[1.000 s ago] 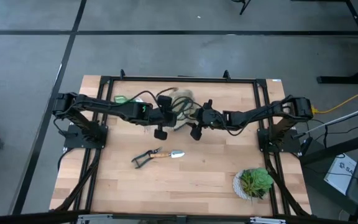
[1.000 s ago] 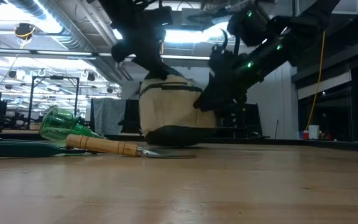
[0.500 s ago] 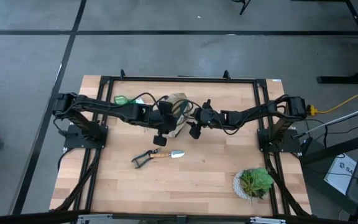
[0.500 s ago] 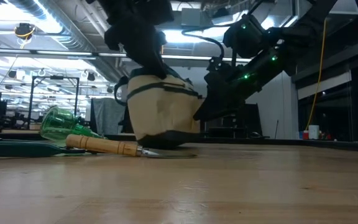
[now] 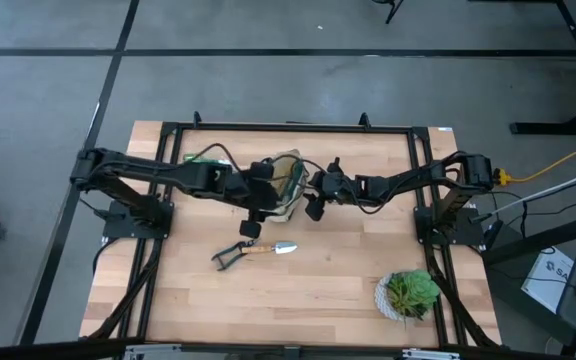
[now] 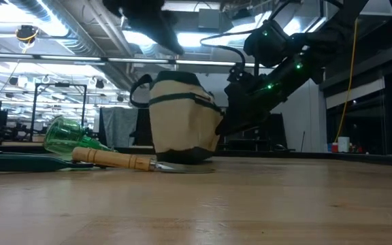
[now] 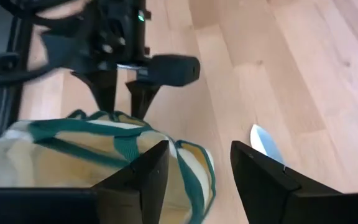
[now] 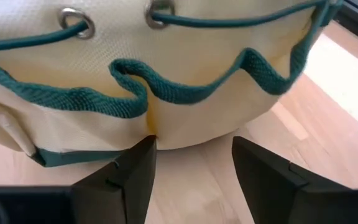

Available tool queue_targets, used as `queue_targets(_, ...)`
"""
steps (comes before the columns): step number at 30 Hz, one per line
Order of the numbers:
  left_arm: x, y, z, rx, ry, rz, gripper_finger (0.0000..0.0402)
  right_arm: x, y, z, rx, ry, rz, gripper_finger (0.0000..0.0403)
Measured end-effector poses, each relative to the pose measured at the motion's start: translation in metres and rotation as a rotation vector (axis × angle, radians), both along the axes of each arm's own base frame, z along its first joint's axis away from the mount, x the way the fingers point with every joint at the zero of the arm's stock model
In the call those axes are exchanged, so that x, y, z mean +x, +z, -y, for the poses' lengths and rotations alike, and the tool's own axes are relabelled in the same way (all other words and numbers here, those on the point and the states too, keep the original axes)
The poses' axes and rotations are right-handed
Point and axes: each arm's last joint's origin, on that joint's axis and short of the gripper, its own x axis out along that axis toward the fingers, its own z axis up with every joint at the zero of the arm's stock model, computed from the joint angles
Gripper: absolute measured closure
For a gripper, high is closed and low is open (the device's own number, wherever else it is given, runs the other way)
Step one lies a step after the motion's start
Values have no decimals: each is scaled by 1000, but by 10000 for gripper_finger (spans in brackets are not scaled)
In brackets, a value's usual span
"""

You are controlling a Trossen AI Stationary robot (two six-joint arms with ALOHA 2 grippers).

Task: Pick & Place Garden tools in Gardening bag
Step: Prepare the gardening bag, then put the green spray bottle into the gardening bag

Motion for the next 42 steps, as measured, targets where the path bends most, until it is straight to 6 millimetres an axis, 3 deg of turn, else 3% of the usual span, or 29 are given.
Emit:
queue_targets(5,-13,15,1,-4,26,40,237,-1,-2,0,7,6,-21,190)
queue_targets(11,-25,10,-8,67,140,-65,236,-6,-7,0,49,61,-91,190)
queue_targets(14,-31,10,-18,72,176,-108,237,-6,-8,2,60,108,-105,190)
queue_targets(21,-56,17,-46,-3,229,-15,240,-15,3,10,112,199,-121,190)
queue_targets(27,-90,4,-61,-3,329,88,238,-31,17,11,100,246,-214,190)
queue_targets(31,-111,-13,-63,-31,395,132,240,-44,28,4,146,402,-258,190)
queue_targets(34,-122,-26,-62,-60,435,154,240,-53,37,-1,190,477,-259,190)
queue_targets(42,-138,-46,-60,-91,504,167,240,-80,62,-11,212,460,-168,202)
